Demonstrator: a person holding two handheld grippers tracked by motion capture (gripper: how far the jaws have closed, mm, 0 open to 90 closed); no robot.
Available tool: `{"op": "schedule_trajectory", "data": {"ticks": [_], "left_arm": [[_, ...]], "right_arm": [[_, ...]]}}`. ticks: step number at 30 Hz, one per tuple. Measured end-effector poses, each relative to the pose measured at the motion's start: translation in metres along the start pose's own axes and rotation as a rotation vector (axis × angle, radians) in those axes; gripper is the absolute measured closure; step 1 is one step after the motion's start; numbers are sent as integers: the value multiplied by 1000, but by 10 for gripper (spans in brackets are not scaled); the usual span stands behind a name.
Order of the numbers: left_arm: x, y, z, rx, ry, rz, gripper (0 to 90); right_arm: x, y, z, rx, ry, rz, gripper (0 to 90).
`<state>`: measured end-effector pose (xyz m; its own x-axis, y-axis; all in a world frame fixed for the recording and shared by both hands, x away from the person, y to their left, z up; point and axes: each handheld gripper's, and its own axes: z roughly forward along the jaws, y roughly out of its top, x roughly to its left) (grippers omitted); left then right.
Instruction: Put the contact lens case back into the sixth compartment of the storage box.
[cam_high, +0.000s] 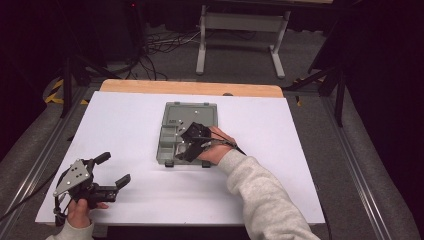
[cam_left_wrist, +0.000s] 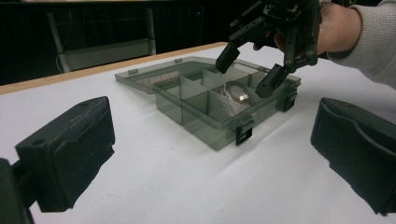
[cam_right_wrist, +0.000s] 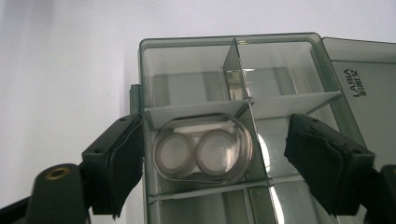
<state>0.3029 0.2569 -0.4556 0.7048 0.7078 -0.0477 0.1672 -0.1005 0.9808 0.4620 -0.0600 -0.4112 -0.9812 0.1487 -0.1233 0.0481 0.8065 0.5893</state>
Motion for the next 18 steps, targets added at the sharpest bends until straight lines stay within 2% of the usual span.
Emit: {"op": "schedule_trajectory", "data": {"ticks": [18], "left_arm": [[0, 0, 0, -3, 2, 2, 4]], "right_arm": [[4, 7, -16, -81, -9, 13, 148]]}}
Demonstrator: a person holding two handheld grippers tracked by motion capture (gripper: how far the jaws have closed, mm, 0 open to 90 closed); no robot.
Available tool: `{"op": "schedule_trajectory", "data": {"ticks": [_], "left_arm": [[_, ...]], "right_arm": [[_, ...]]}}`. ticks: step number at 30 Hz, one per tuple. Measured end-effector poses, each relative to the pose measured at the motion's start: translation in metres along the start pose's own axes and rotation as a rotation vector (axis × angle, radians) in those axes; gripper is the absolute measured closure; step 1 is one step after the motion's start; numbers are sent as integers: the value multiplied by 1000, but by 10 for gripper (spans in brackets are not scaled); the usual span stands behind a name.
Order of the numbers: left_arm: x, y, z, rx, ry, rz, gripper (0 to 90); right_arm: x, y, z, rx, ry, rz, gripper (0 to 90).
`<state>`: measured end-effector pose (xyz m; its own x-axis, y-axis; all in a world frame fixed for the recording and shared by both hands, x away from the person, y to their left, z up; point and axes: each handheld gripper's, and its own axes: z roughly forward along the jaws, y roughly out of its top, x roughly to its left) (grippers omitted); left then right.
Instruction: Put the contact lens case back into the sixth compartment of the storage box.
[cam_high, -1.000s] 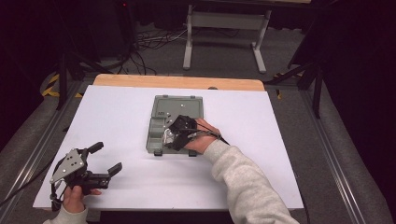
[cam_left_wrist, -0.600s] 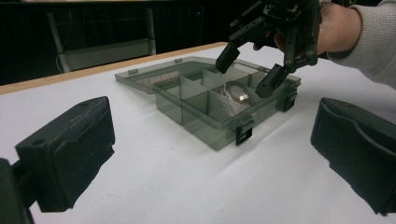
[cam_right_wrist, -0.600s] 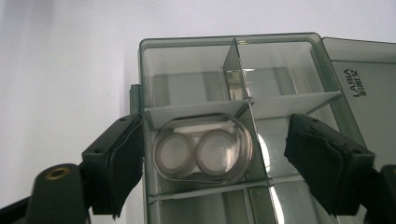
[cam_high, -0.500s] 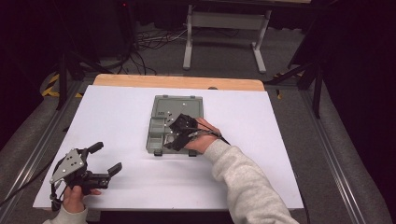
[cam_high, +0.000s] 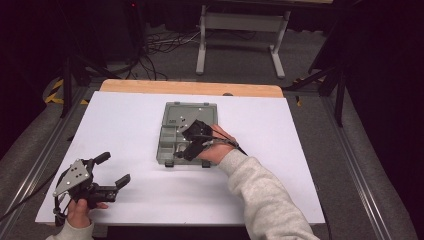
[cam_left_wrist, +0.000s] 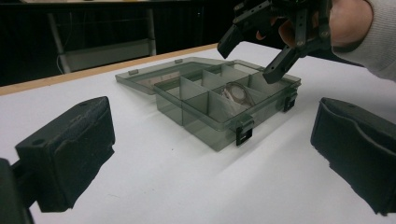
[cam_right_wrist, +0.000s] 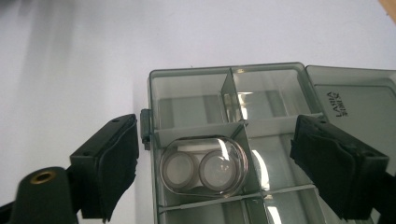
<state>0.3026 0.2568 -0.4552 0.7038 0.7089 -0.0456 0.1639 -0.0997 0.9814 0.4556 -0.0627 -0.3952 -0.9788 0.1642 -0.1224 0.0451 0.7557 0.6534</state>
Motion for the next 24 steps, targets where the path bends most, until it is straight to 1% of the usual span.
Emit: {"op": "schedule_trajectory", "data": {"ticks": [1, 5, 6, 8, 11, 18, 24], "left_arm": [[0, 0, 0, 1, -1, 2, 4], [0, 0, 0, 0, 0, 3, 4], [0, 0, 0, 0, 0, 0, 4], [0, 0, 0, -1, 0, 0, 4], [0, 0, 0, 0, -1, 2, 5], [0, 0, 0, 1, 0, 2, 4], [0, 0, 0, -2, 1, 2, 4]], "right_arm": [[0, 1, -2, -12, -1, 0, 139], [1, 3, -6, -26, -7, 1, 120], [2, 4, -8, -37, -9, 0, 109], [3, 4, -8, -39, -8, 0, 101], [4, 5, -10, -51, -14, 1, 60], [4, 6, -12, -66, -11, 9, 43], [7, 9, -21, -92, -32, 8, 36]]}}
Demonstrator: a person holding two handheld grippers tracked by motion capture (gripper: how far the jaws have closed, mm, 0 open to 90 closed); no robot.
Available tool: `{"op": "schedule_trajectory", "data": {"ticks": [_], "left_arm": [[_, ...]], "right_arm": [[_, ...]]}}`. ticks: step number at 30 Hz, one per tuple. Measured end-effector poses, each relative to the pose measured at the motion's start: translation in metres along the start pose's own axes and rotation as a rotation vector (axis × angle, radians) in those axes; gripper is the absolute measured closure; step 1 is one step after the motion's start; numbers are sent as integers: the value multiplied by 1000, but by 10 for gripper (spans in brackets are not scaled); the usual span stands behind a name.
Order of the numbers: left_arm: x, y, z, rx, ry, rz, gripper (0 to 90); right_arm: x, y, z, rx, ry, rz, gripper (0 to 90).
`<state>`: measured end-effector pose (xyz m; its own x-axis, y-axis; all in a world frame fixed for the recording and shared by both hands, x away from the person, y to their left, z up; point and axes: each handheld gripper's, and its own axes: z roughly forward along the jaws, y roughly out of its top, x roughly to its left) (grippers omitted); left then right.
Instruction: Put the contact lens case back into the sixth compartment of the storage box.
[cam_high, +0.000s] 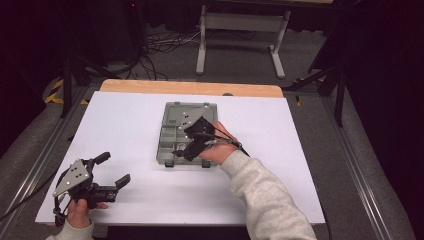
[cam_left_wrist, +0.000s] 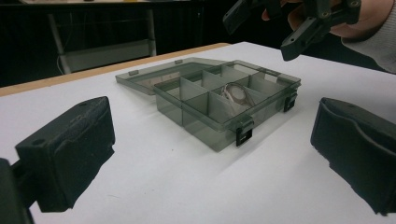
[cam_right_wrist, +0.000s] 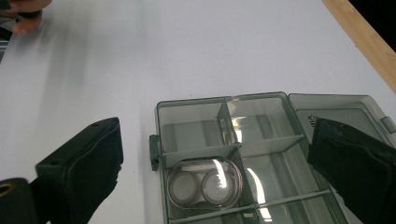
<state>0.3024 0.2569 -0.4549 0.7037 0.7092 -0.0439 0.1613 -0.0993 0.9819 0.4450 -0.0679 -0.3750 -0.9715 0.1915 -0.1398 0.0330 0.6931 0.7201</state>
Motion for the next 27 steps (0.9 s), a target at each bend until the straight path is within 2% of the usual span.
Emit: {"op": "schedule_trajectory", "data": {"ticks": [5, 20, 27], "left_arm": [[0, 0, 0, 0, 0, -3, 4], [1, 0, -1, -4, 6, -10, 4], [1, 0, -1, -8, 8, -13, 4]], "right_arm": [[2, 1, -7, -7, -14, -1, 35], [11, 2, -47, -61, -72, -10, 34], [16, -2, -58, -66, -91, 0, 32]]}}
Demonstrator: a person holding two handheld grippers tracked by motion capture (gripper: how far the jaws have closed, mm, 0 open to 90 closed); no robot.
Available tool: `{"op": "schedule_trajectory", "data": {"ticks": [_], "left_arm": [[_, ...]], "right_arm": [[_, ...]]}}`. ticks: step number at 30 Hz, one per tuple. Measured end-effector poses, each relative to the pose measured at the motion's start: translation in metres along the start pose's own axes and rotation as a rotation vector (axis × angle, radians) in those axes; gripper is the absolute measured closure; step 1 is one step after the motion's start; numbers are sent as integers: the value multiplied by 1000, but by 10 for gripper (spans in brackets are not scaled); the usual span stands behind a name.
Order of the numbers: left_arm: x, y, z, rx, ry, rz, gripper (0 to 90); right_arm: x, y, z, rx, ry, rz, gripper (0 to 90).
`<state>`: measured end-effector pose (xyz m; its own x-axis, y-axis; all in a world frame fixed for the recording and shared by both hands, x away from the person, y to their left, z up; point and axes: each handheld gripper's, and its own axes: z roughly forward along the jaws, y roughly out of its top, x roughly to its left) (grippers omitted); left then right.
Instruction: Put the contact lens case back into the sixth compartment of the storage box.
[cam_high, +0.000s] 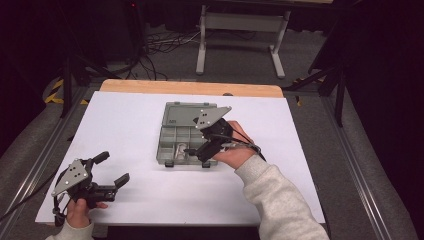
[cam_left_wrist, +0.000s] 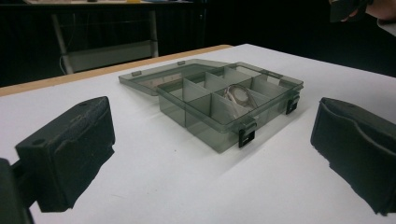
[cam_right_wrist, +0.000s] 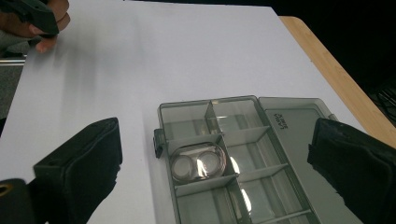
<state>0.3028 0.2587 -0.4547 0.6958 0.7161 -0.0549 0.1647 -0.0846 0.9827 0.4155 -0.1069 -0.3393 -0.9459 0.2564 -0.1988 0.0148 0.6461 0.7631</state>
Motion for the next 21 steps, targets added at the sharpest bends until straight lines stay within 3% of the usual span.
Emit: {"op": "schedule_trajectory", "data": {"ticks": [14, 21], "left_arm": [[0, 1, -1, -10, -1, -3, 4], [0, 0, 0, -9, -1, -2, 4]], "right_arm": [[8, -21, -42, -67, -81, 66, 28], [14, -42, -65, -115, -131, 113, 28]]}}
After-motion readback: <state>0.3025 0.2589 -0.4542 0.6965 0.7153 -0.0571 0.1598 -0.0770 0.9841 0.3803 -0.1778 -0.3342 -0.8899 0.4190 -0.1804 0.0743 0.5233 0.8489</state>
